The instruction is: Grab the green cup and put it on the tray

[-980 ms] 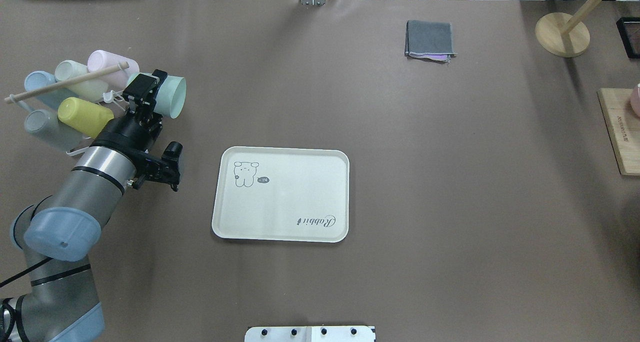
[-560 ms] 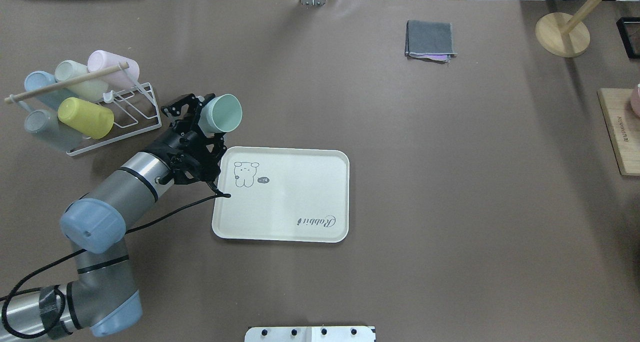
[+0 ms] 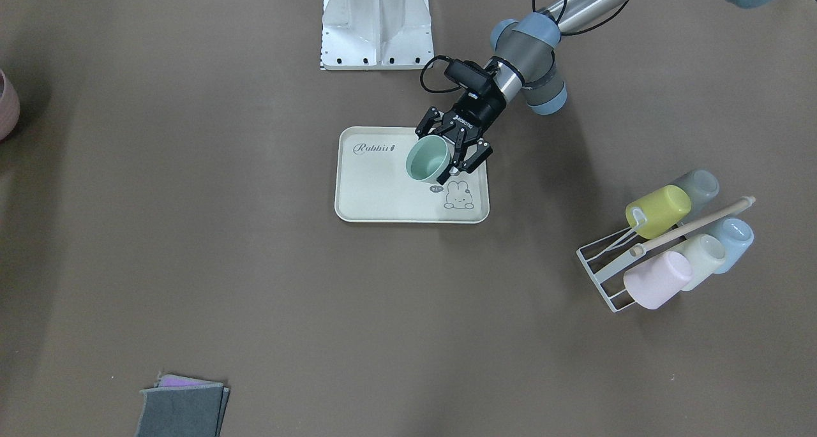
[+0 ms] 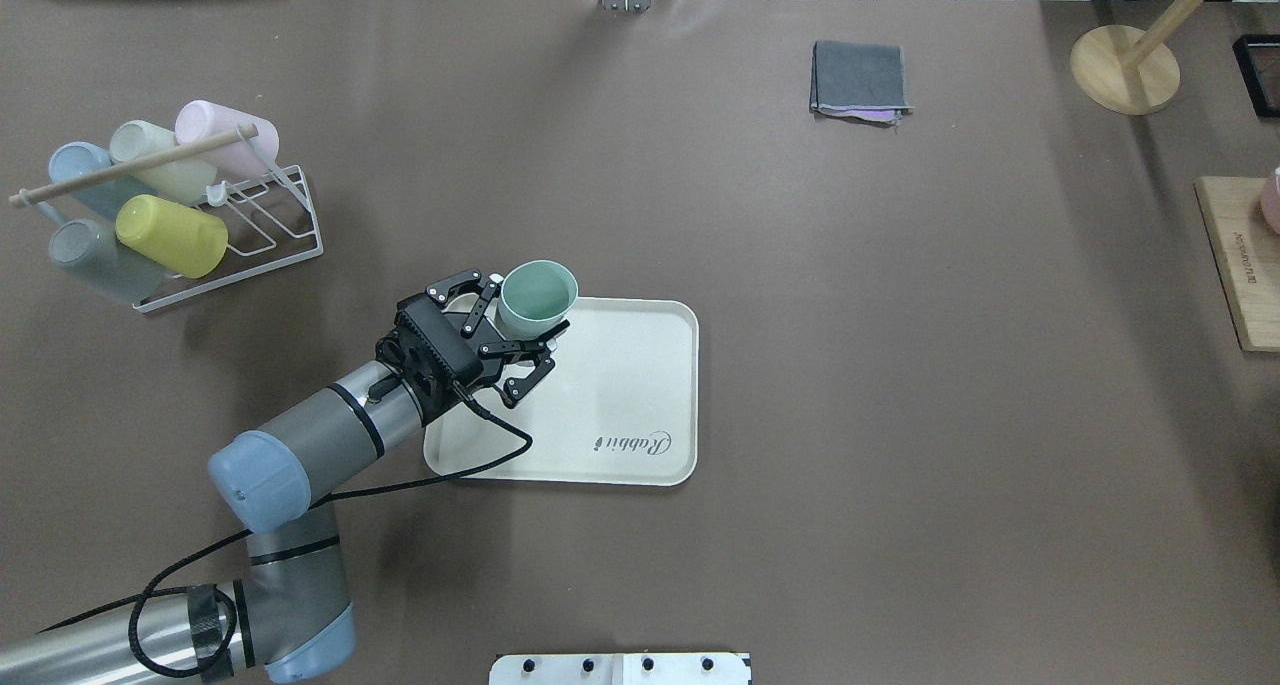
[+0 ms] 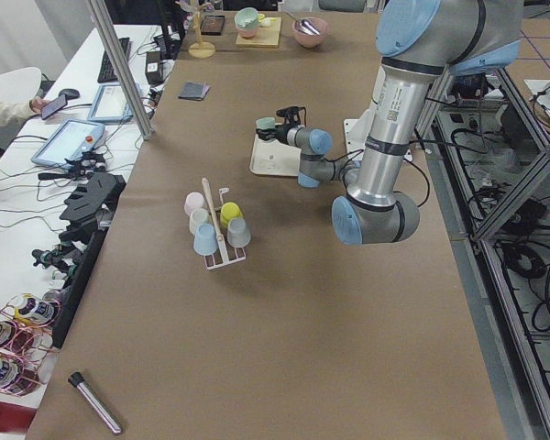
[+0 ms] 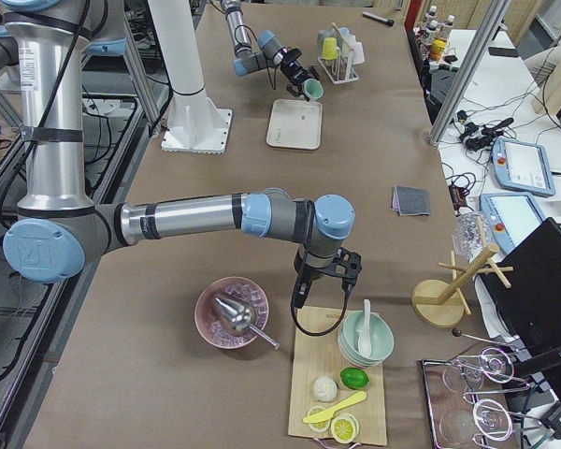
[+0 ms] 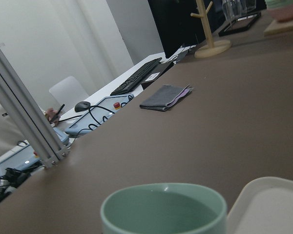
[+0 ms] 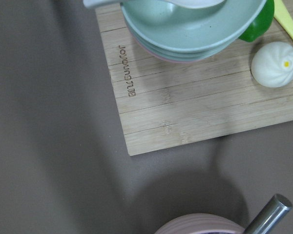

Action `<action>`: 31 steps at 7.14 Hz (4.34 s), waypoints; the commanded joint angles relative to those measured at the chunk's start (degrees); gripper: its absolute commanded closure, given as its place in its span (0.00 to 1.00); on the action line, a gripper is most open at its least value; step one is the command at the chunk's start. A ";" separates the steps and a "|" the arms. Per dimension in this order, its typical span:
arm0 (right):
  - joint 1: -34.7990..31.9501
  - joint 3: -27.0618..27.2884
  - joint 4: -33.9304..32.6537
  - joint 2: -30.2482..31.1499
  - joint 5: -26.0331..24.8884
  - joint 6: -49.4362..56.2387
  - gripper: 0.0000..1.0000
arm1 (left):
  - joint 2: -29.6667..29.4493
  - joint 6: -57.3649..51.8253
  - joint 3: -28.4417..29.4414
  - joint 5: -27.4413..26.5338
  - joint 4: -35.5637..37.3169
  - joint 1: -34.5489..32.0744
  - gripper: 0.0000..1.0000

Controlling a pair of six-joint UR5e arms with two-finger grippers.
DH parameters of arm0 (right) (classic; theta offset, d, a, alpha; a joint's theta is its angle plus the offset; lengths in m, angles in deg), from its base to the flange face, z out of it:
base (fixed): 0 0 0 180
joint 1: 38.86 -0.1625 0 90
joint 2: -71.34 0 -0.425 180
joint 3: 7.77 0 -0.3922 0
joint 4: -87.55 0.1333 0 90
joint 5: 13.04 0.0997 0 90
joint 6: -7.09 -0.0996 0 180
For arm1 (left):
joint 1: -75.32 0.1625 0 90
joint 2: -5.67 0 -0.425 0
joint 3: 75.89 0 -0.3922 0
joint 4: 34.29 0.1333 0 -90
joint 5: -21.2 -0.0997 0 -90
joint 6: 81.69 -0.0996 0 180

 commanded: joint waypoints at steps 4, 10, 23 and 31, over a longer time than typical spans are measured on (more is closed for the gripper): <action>-0.70 0.73 -0.08 0.56 0.21 0.07 0.00 | -4.94 10.56 7.54 4.37 -5.10 1.13 0.89; -1.05 0.82 0.53 0.65 0.48 -0.46 0.00 | -7.05 5.75 12.20 4.31 -4.57 1.13 0.89; -1.31 1.61 0.62 0.65 0.65 -0.46 0.00 | -6.79 3.36 10.90 2.55 -5.18 0.87 0.02; -2.01 2.40 0.62 0.47 1.00 -0.38 0.00 | -7.55 3.44 -17.12 5.71 33.18 -6.39 0.02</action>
